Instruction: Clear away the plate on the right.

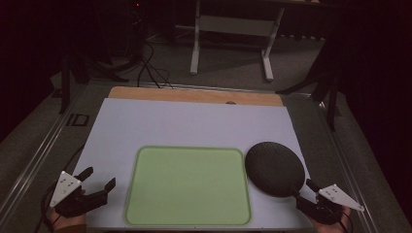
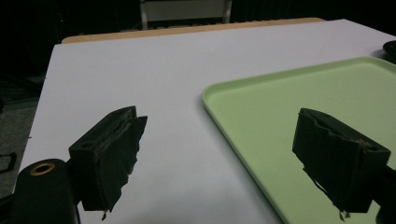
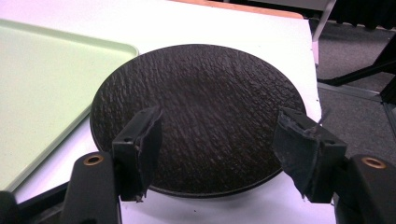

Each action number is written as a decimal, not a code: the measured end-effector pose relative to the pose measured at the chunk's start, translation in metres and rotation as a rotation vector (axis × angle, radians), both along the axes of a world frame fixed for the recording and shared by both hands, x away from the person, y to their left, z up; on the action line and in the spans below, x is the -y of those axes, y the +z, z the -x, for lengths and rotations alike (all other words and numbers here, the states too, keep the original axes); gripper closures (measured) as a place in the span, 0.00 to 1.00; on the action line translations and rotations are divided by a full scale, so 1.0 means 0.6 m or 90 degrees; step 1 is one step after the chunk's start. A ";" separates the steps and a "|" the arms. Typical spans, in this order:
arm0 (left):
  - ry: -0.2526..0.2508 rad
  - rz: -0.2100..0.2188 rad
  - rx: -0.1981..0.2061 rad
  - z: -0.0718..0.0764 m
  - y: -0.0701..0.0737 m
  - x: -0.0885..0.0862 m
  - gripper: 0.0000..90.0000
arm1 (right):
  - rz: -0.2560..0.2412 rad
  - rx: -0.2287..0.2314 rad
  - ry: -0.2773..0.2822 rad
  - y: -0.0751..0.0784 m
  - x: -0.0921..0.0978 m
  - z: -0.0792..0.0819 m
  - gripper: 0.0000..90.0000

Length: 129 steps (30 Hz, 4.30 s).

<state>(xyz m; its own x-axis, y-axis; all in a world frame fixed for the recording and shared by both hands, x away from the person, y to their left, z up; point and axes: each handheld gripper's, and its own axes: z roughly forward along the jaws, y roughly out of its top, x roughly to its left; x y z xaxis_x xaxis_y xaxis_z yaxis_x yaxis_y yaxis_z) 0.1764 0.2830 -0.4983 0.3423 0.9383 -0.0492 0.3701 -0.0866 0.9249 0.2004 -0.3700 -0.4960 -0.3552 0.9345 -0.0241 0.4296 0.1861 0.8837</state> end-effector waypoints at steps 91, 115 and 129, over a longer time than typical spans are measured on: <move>0.033 0.027 0.003 -0.001 -0.004 -0.008 0.17 | 0.703 -0.029 0.223 -0.067 -0.141 -0.013 0.75; 0.033 0.036 0.003 -0.001 -0.005 -0.009 0.18 | 0.884 0.043 0.199 -0.108 -0.166 -0.013 0.88; 0.036 0.041 0.000 -0.001 -0.006 -0.012 0.18 | 0.888 0.085 0.182 -0.091 -0.169 -0.012 0.95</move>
